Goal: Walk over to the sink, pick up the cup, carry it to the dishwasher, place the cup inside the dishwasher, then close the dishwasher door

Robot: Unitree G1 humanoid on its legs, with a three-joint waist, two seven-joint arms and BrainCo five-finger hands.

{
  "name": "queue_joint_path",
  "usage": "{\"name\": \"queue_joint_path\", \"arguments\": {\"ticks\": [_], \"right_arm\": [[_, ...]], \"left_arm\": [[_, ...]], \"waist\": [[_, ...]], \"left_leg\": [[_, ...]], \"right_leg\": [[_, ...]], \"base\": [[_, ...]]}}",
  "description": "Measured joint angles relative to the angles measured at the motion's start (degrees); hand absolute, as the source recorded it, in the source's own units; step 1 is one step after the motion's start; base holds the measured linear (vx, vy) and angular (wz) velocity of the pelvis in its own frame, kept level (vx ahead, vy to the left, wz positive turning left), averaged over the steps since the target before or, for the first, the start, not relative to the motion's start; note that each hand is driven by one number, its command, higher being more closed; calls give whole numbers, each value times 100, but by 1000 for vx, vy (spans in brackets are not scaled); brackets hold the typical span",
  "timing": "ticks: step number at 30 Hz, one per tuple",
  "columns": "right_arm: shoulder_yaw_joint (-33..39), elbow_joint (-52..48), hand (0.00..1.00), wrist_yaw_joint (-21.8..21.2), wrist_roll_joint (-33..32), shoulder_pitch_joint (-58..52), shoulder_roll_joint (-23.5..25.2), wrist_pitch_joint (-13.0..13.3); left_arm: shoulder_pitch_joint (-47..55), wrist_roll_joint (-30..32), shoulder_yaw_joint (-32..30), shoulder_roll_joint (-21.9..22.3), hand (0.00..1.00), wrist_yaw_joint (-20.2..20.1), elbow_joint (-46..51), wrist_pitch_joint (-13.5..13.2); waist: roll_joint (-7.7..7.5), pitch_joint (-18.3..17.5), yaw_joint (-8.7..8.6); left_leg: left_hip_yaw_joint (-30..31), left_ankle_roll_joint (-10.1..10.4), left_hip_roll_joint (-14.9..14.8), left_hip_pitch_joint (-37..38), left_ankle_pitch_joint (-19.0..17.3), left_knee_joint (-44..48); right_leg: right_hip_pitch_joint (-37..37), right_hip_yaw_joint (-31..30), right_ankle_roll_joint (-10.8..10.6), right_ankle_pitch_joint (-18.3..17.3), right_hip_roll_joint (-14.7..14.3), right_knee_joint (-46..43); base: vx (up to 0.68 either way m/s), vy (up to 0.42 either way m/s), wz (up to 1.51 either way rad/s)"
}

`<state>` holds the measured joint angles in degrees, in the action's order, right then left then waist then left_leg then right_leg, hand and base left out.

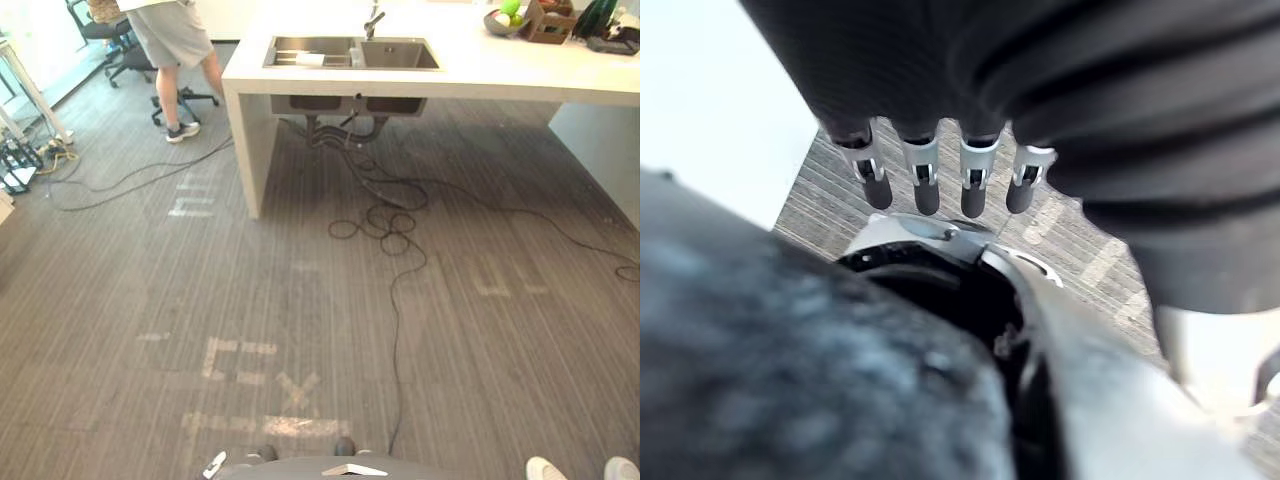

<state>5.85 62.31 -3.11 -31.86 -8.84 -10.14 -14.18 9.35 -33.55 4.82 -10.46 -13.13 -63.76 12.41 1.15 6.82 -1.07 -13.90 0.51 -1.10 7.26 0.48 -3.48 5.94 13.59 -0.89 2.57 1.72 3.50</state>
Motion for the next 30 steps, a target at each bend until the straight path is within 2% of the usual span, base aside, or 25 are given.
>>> {"name": "queue_joint_path", "arguments": {"ticks": [1, 3, 5, 7, 9, 13, 17, 20, 23, 25, 26, 30], "right_arm": [[-2, 2, 0, 29, 165, 2, 18, 168], [0, -23, 0, 120, 192, 83, 48, 369], [-3, -78, 0, 174, 42, 218, 64, 462], [-17, -232, 0, 260, -262, 451, 89, 560], [-24, -369, 0, 252, -510, 673, 206, 621], [-132, -563, 0, 225, -822, 1007, 363, 827], [-395, -634, 0, 220, -823, 1301, 395, 1158], [-570, -729, 0, 237, -794, 1293, 440, 1154], [-636, -710, 0, 321, -592, 1225, 526, 1179], [-753, -678, 0, 452, -442, 1215, 528, 1315], [-751, -678, 0, 489, -380, 1216, 527, 1343], [-751, -678, 0, 621, -365, 1226, 524, 1454]], "left_arm": [[-8, -7, 0, 18, 0, -7, 19, -276], [-82, -43, 3, 37, 0, -103, 69, -475], [-72, -57, 33, 20, 0, -74, 207, -429], [-116, -8, 42, -61, 0, -49, 401, -217], [-183, 46, 172, -134, 0, -11, 567, -117], [-358, 233, 317, -123, 0, 271, 754, -154], [-828, -57, 451, 151, 0, 732, 1196, -608], [-1100, 37, 569, 354, 0, 1008, 1205, -772], [-1160, 473, 708, 405, 0, 1294, 1196, -939], [-1115, 812, 764, 405, 0, 1498, 1188, -1216], [-1114, 884, 780, 406, 0, 1540, 1190, -1270], [-1072, 1259, 901, 401, 0, 1764, 1188, -1291]], "waist": [[-5, -4, 10], [-9, 0, -4], [-21, 37, -3], [-51, 109, -43], [-81, 207, -21], [-94, 218, 11], [-122, 233, 50], [-139, 263, -12], [-143, 270, -47], [-144, 276, -50], [-145, 277, -50], [-147, 278, -46]], "left_leg": [[26, 12, 12, 32, 11, -55], [137, 10, 35, 83, 25, -92], [162, -34, 40, 108, 54, -94], [296, -19, 58, 74, 83, -95], [324, -12, 59, 74, 110, -96], [431, -28, 82, 74, 141, -110], [431, -23, 115, 63, 142, -134], [423, -32, 137, 45, 144, -137], [427, -71, 147, 21, 166, -138], [459, -74, 149, -4, 168, -138], [466, -75, 150, -9, 169, -138], [453, -74, 150, -5, 169, -139]], "right_leg": [[55, 41, -8, 2, -2, 60], [132, 152, -24, -3, 9, 114], [184, 180, -40, -14, 13, 114], [196, 308, -56, -24, 32, 113], [204, 357, -55, -23, 34, 113], [252, 477, -70, -33, 54, 115], [246, 487, -96, -45, 85, 149], [237, 487, -109, -38, 108, 149], [213, 489, -109, -30, 113, 132], [209, 543, -105, -23, 116, 115], [209, 555, -105, -23, 117, 114], [218, 562, -109, -23, 118, 113]], "base": [[21, 2, 11], [44, 6, 25], [27, 10, 16], [-13, 0, 22], [-39, -1, 17], [-41, 6, 17], [-48, 29, 1], [-12, 43, -2], [4, 13, -1], [37, 15, 8], [29, 16, 10], [3, 3, 1]]}}
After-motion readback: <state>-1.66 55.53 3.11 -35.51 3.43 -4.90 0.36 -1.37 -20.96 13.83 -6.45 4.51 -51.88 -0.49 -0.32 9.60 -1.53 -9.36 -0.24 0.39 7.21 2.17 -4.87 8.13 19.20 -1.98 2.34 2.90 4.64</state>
